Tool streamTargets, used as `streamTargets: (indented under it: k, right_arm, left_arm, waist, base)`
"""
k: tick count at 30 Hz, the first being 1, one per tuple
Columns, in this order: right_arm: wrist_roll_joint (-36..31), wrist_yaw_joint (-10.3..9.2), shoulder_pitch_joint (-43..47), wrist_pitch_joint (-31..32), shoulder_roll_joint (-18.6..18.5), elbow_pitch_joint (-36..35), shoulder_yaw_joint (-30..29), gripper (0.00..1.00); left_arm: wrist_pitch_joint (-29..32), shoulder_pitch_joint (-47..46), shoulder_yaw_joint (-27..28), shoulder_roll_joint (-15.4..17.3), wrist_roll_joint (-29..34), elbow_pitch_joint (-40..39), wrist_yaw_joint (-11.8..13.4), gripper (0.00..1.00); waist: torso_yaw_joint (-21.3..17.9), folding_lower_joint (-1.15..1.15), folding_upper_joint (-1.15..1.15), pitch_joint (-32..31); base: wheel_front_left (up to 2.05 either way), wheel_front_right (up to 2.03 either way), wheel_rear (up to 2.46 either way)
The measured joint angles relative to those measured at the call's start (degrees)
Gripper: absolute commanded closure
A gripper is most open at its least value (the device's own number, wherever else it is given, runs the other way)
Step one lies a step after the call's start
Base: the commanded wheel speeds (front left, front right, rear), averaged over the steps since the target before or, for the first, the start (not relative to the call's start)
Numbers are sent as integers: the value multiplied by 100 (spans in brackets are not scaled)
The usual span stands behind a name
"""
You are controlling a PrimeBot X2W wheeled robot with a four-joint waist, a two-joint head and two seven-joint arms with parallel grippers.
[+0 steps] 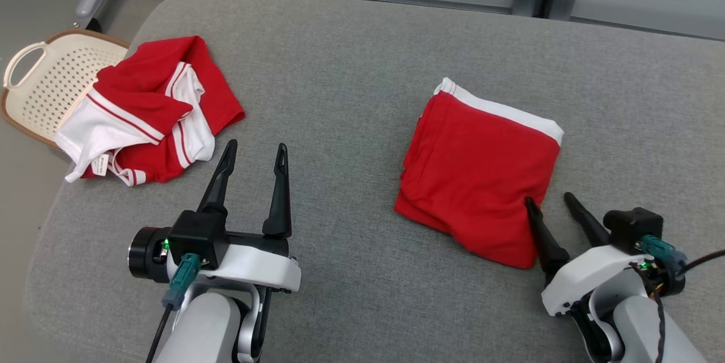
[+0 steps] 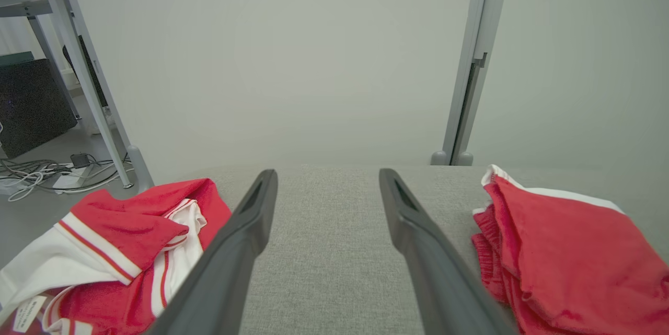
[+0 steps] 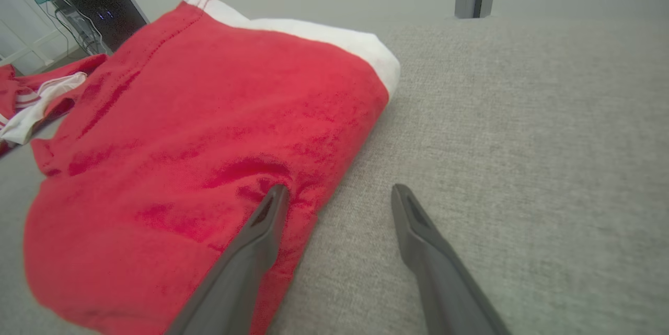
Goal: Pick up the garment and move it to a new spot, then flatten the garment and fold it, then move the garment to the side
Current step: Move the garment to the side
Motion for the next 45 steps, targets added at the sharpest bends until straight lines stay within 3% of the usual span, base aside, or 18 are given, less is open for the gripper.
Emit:
streamTargets:
  k: [3,4,5,6,8,16,27,35,45]
  right_arm:
    - [58,-1,-153,-11,59,270,102,0]
    - [101,-1,-219,-35,71,367,143,5]
    - [153,-1,-282,-35,66,439,192,40]
    - [200,-2,-344,-54,62,516,236,55]
    - [260,-3,-442,-121,57,601,354,100]
    - [481,1,-558,-396,-8,602,1065,100]
    - [922,9,-399,-673,-612,416,1869,100]
    - [1167,7,-1000,-804,-1358,762,2260,100]
    - [1371,7,-2824,-975,-2392,1444,2514,100]
  left_arm:
    - [0,-1,0,-5,0,-76,21,0]
    - [0,-1,0,-5,0,-98,23,0]
    - [0,-1,-2,-11,0,-123,37,0]
    - [0,0,-2,-22,1,-156,38,0]
    - [0,0,-4,-20,9,-198,55,0]
    - [0,-4,59,-24,196,-305,80,0]
    - [0,-175,49,147,479,-472,-21,0]
    - [247,-538,-207,233,704,-742,-105,0]
    - [670,-1370,-568,292,1137,-1213,-214,0]
  waist:
    - [86,0,0,86]
    - [118,0,0,117]
    - [139,0,0,142]
    - [146,0,0,166]
    - [114,0,0,183]
    - [-368,0,0,169]
    - [-1794,0,0,160]
    - [-2836,0,0,368]
    - [-3131,0,0,1481]
  base:
    - [0,0,0]
    - [0,0,0]
    - [0,0,0]
    - [0,0,0]
    - [0,0,0]
    - [0,0,0]
    - [0,0,0]
    - [0,0,0]
    - [0,0,0]
